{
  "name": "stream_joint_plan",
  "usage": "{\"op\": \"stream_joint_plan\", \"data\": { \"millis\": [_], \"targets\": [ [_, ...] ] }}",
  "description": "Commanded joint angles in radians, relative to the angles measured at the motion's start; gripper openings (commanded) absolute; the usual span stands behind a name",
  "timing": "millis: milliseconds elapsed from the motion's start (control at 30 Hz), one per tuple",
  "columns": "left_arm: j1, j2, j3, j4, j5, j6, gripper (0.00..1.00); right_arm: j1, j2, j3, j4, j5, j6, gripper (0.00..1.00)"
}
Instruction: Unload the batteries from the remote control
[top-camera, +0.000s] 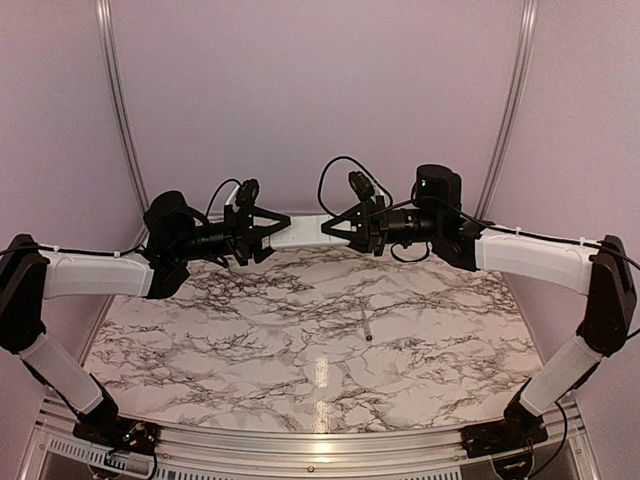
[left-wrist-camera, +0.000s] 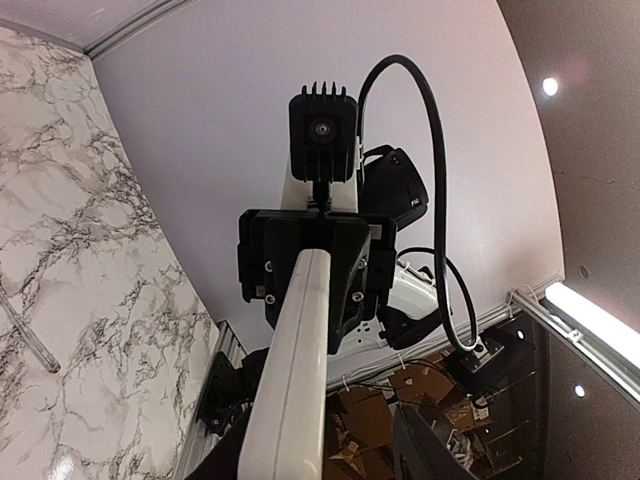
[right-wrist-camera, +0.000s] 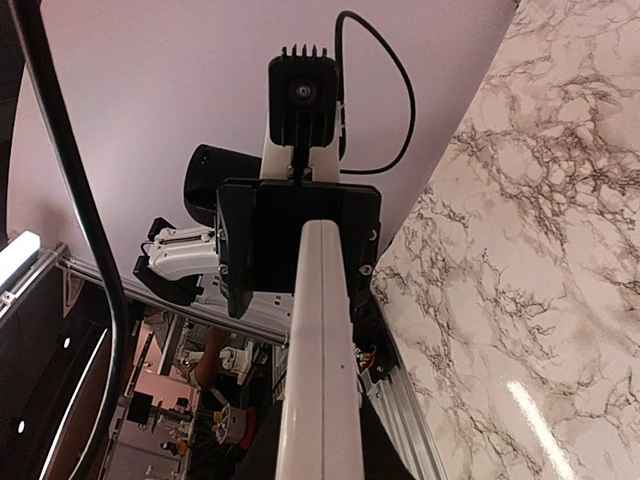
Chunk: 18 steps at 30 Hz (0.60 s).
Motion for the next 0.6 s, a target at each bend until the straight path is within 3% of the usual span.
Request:
{"op": "stream_joint_plan", "data": {
  "millis": [0, 300, 467, 567],
  "targets": [
    [-0.005, 0.013, -0.003, 0.037, 0.027, -0.025, 0.41, 0.008, 0.016, 0.000, 0.030, 0.016, -0.003, 0.02],
    [-0.005, 0.028, 0.012, 0.023, 0.030, -0.044, 0.08, 0.008, 0.029, -0.006, 0.060, 0.003, 0.013, 0.03],
    [-0.005, 0.006, 0.004, 0.025, 0.028, -0.070, 0.04, 0.007, 0.029, -0.004, 0.057, 0.000, 0.008, 0.08],
    [-0.005, -0.004, 0.002, -0.002, 0.027, -0.064, 0.02, 0.007, 0.026, 0.000, 0.045, -0.003, -0.004, 0.21]
  ]
}}
